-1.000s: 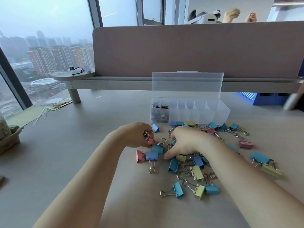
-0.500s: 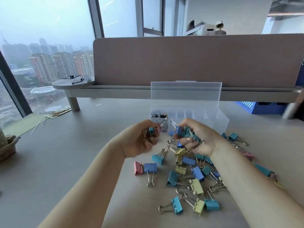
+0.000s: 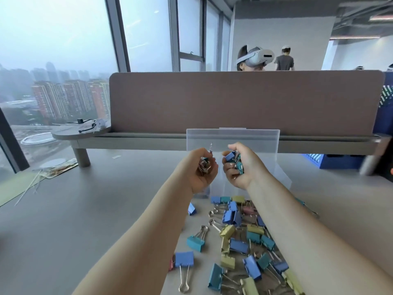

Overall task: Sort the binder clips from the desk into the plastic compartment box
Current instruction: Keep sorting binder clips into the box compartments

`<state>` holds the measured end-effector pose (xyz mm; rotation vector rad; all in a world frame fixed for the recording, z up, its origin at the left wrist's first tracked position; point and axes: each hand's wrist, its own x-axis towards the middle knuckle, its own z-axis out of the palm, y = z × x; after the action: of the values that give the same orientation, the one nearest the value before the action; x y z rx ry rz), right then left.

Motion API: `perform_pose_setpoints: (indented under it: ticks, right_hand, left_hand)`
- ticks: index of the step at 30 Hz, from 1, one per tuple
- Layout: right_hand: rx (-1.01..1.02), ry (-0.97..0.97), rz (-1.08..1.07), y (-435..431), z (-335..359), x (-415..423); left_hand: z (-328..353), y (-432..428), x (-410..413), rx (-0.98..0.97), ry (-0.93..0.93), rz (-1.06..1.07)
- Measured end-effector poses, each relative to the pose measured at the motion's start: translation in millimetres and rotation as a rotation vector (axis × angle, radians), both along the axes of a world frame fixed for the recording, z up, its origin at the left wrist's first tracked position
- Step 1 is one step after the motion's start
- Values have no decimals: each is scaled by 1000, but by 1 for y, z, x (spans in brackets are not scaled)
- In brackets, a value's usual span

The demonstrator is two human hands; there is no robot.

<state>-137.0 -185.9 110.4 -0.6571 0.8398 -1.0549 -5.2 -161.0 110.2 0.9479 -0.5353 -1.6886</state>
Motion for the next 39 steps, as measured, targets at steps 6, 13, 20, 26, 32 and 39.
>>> perform_pose_setpoints:
  ticks: [6, 13, 20, 26, 32, 39]
  right_hand:
    - [28, 132, -182, -44, -4, 15]
    - [40, 46, -264, -67, -26, 27]
    - [6, 24, -284, -67, -32, 27]
    - [47, 187, -275, -65, -29, 26]
    - [31, 201, -246, -66, -28, 27]
    - [-7, 140, -199, -63, -27, 26]
  left_hand:
    - [3, -42, -16, 46, -134, 92]
    - [-10, -66, -36, 42, -248, 148]
    - [-18, -71, -34, 34, -312, 218]
    - [-18, -65, -31, -2, -449, 193]
    - [-16, -62, -32, 15, -491, 224]
    - [-15, -58, -31, 52, -474, 232]
